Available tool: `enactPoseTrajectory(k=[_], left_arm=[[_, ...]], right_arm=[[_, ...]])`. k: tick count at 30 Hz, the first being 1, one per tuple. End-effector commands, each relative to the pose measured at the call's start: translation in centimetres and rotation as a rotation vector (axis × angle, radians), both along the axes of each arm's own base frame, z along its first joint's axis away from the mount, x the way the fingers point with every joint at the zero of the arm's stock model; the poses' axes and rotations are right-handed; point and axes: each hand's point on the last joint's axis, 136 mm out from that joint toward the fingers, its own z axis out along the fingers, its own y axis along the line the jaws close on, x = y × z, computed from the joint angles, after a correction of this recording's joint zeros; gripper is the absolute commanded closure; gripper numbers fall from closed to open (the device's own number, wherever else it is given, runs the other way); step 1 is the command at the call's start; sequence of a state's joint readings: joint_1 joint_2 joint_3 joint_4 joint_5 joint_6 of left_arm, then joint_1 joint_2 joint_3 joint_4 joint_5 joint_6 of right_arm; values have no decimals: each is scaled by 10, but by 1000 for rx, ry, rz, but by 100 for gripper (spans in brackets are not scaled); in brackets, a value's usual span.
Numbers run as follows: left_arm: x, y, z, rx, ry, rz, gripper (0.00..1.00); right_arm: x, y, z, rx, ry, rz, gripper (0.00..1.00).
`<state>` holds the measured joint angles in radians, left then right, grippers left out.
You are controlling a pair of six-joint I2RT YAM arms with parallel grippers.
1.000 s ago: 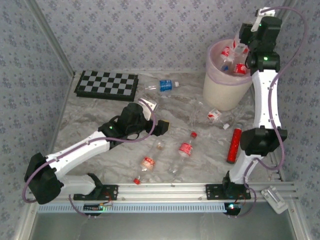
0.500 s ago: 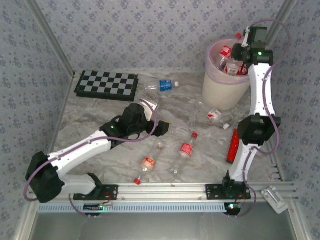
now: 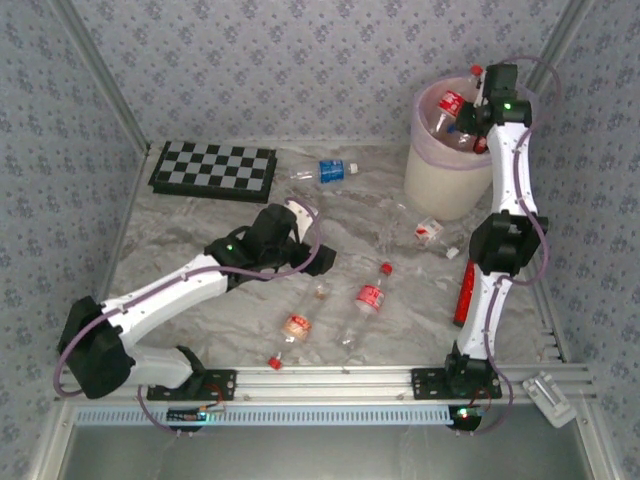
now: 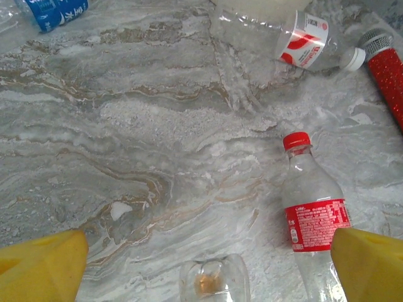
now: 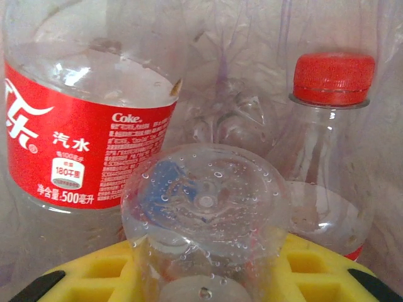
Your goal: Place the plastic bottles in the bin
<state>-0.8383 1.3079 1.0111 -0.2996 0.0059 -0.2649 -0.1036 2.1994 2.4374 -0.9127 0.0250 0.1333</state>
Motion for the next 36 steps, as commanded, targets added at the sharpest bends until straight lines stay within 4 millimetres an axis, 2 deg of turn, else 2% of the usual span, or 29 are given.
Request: enactPoseTrajectory(k=[1, 2, 7, 12, 16, 20, 24, 28, 33, 36], left_arm=[[3, -4, 4, 30, -8, -14, 1], [3, -5, 3, 36, -2, -17, 1], [5, -7, -4, 53, 17, -17, 0], [2, -3, -17, 119, 57, -23, 0], [-9, 8, -29, 209, 124, -39, 0], [-35, 17, -41, 270, 204, -86, 0], [-77, 40, -61, 402, 334, -119, 0], [-118, 64, -74, 490, 451, -100, 0], [-153, 73, -90, 501, 546, -75, 0], [-164, 76, -107, 528, 563, -72, 0]], right_arm=[[-13, 14, -63, 84, 184, -5, 73], [-13, 14, -56, 81, 171, -4, 71], [-19, 11, -8, 58, 86, 0, 41], [-35, 8, 58, 29, -45, 0, 20], [-56, 3, 104, -3, -130, -12, 2], [-80, 3, 136, -23, -186, -14, 0], [-103, 8, 151, -25, -211, -4, 0], [-130, 22, 149, 1, -214, 25, 0], [-162, 41, 136, 107, -208, 65, 0], [-174, 57, 134, 184, -212, 116, 0]])
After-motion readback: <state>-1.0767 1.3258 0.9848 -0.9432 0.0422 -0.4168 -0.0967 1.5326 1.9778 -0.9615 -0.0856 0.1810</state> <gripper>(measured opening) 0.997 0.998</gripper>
